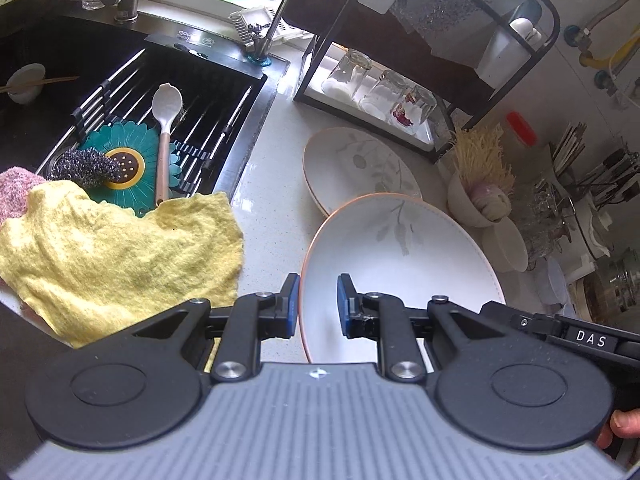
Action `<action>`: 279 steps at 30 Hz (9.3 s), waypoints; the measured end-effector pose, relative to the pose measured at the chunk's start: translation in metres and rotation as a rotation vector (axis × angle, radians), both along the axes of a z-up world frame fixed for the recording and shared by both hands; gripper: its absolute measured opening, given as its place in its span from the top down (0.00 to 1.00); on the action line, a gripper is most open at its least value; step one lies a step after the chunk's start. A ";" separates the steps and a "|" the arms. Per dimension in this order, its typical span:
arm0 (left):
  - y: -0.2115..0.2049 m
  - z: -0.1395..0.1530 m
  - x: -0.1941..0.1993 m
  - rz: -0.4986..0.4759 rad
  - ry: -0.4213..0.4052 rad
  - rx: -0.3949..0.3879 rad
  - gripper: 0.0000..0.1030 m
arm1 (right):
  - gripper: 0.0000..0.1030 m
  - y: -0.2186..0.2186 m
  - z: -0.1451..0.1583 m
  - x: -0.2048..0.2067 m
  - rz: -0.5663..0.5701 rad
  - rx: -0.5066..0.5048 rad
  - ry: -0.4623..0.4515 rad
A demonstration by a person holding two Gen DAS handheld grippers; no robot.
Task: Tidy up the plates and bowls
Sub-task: 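Lift the held plate and carry it toward the other white plate, then lower the plate onto the counter and open both grippers, then move both grippers toward the second white leaf plate by the glass rack, then close both grippers on the rim of the second white plate, then lift the second white plate off the counter with both grippers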
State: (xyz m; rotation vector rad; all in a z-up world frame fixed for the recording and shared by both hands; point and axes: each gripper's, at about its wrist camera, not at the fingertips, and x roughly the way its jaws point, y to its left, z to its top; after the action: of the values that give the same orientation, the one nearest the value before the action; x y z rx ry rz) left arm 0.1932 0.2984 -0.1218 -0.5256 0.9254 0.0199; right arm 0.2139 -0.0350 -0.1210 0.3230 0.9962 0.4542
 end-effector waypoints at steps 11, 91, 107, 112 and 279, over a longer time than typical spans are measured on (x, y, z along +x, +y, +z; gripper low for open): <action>-0.035 0.017 -0.007 0.011 0.000 -0.001 0.80 | 0.79 -0.026 0.023 0.001 0.056 -0.039 -0.070; -0.186 0.018 0.046 0.109 0.035 0.252 0.39 | 0.77 -0.125 0.001 0.068 0.206 -0.080 -0.196; -0.177 0.071 0.010 0.159 -0.051 0.378 0.12 | 0.77 -0.117 0.060 0.017 0.207 -0.026 -0.317; -0.176 0.085 -0.005 0.169 -0.064 0.399 0.07 | 0.77 -0.115 0.069 0.002 0.200 -0.029 -0.334; 0.020 -0.104 0.240 -0.096 0.279 -0.047 0.65 | 0.76 0.055 -0.097 0.234 0.063 -0.307 0.145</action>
State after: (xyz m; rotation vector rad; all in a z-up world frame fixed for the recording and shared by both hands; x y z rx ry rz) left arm 0.4330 0.3183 -0.2258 -0.5301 1.2250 -0.0158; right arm 0.4478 0.0198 -0.2180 0.0489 1.2024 0.3314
